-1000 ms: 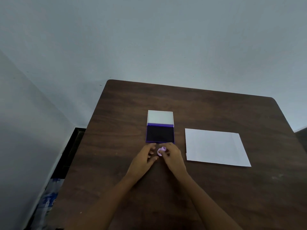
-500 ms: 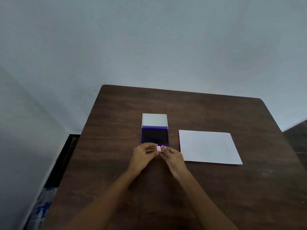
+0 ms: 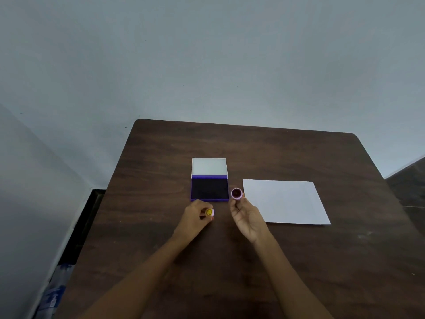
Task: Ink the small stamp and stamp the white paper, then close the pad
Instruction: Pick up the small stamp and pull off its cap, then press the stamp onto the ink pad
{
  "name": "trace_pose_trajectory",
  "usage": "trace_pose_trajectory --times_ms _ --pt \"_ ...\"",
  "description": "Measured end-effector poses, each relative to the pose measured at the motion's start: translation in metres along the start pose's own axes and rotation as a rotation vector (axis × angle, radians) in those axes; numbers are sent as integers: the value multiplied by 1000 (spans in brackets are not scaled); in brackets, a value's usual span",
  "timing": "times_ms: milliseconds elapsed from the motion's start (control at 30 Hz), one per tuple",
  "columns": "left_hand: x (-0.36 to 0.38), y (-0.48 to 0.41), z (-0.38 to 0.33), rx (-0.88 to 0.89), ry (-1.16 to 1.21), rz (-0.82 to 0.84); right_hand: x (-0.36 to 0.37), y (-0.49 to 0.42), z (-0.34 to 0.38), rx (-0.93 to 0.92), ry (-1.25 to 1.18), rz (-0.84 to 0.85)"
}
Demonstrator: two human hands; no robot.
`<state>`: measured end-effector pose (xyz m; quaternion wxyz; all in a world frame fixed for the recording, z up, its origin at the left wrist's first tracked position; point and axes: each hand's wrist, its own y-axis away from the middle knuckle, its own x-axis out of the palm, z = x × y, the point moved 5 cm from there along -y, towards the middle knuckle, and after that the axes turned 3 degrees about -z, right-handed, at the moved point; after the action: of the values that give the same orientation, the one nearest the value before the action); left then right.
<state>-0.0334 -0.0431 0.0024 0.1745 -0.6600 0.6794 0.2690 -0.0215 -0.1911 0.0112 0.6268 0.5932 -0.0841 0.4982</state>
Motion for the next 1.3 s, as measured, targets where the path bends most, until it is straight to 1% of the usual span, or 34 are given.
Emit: trace_pose_trajectory --times_ms 67,167,300,400,533,567,667,700,767,833,900,1067,1200,1300 --pt "7 -3 -2 45 -124 61 4 2 0 3 -39 37" --pt "17 -5 -4 102 -241 114 7 3 -1 18 -53 66" --pt "24 -7 -2 126 -304 133 9 1 1 7 -42 80" --pt "26 -6 1 145 -300 118 13 -2 6 -40 63 92" --pt "17 -2 5 194 -259 42 19 -12 16 -142 292 67" --pt "11 -2 7 208 -253 4 21 -15 18 -189 407 40" --pt "-10 -4 17 209 -223 -128 29 -23 24 -400 989 -135" --pt "-16 -7 21 192 -212 -169 34 -27 25 -485 1133 -169" --pt "-24 -14 30 127 -200 -224 48 -34 20 -633 1319 -144" --pt "-28 -24 37 65 -195 -231 64 -40 11 -752 1486 -84" --pt "-27 -34 40 72 -240 -219 78 -47 -2 -818 1601 -9" --pt "-19 -51 48 83 -392 -200 92 -64 -25 -814 1779 64" --pt "-12 -54 55 98 -522 -183 92 -67 -35 -823 1859 75" --pt "-10 -54 56 109 -534 -183 92 -69 -36 -810 1894 65"
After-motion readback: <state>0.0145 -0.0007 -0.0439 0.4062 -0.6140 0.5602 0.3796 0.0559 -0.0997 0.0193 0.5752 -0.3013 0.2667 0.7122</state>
